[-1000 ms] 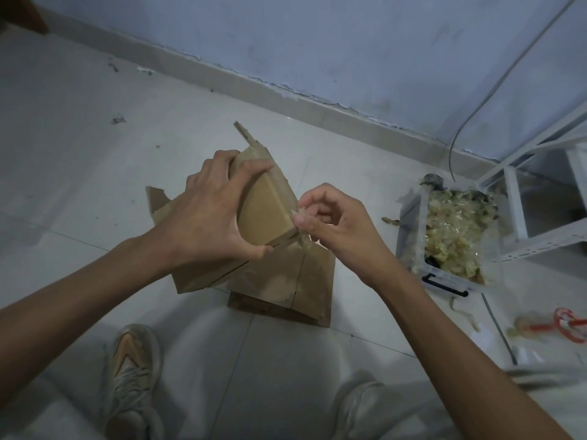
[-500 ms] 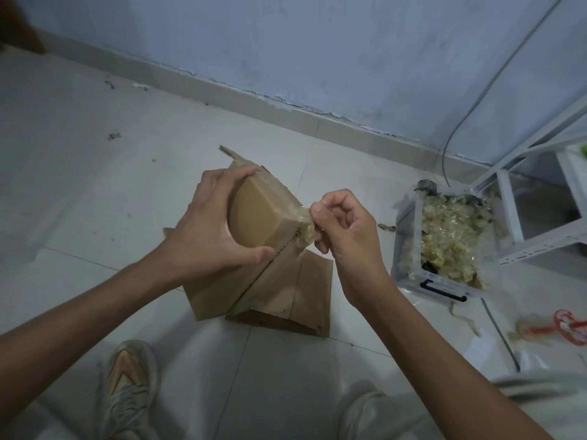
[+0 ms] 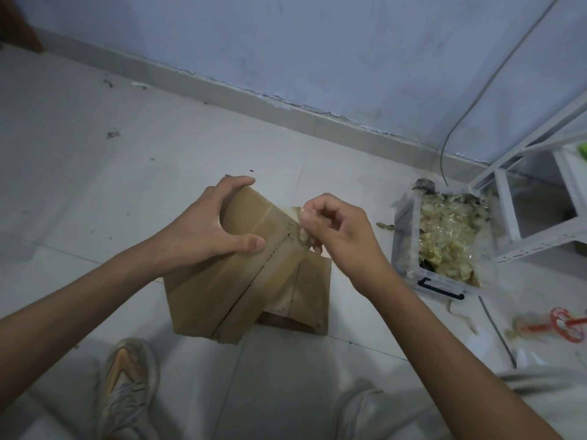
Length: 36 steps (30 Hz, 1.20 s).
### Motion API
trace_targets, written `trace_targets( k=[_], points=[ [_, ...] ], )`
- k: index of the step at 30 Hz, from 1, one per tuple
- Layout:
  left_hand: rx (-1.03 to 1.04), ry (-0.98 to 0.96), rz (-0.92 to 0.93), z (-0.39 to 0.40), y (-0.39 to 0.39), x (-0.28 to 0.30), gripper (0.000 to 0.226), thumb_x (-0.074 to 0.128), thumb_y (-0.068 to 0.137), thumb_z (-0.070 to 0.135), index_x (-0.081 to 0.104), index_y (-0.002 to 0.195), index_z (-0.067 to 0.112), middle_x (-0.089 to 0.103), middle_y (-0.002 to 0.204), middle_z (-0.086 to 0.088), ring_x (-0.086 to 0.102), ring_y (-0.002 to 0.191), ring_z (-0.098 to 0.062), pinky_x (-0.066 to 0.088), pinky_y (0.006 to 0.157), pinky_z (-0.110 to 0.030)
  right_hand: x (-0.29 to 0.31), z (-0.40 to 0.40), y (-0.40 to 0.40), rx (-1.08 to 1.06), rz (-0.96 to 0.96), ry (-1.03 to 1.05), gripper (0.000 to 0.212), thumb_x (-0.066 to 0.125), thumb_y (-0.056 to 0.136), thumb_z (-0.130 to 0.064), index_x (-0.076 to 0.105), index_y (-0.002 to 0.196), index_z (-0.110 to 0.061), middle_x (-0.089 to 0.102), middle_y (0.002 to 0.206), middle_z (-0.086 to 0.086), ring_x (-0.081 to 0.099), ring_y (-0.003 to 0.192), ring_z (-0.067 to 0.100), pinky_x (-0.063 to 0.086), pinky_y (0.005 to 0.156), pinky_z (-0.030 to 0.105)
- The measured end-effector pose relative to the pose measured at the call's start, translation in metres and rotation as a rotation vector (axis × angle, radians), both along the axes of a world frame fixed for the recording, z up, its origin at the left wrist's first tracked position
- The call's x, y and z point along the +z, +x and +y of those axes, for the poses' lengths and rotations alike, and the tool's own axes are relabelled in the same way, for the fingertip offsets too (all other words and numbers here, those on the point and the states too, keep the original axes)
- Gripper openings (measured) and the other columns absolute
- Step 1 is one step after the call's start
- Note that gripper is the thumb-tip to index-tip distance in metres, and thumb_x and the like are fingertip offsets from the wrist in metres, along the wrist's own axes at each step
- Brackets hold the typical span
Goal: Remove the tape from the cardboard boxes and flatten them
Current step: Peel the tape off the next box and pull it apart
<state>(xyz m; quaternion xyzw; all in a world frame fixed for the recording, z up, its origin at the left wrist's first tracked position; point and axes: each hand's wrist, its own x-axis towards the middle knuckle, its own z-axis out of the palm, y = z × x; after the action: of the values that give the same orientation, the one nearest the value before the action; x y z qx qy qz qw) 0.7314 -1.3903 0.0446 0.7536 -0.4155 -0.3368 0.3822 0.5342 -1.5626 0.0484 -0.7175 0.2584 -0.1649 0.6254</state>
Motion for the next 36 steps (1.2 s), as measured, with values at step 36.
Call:
trace_targets(
  k=[36],
  points=[
    [-0.018, -0.059, -0.161, 0.008, 0.0, -0.003, 0.106, 0.081, 0.056, 0.067, 0.027, 0.148, 0.059, 0.033, 0.147, 0.013, 0.041, 0.134, -0.011, 0.043, 0.111, -0.043, -0.018, -0.001, 0.001, -0.091, -0.009, 0.574, 0.013, 0.061, 0.105, -0.017, 0.065, 0.098, -0.008, 0.057, 0.082, 0.005, 0.049, 0.065, 0.011, 0.05, 0.058, 0.022]
  ],
)
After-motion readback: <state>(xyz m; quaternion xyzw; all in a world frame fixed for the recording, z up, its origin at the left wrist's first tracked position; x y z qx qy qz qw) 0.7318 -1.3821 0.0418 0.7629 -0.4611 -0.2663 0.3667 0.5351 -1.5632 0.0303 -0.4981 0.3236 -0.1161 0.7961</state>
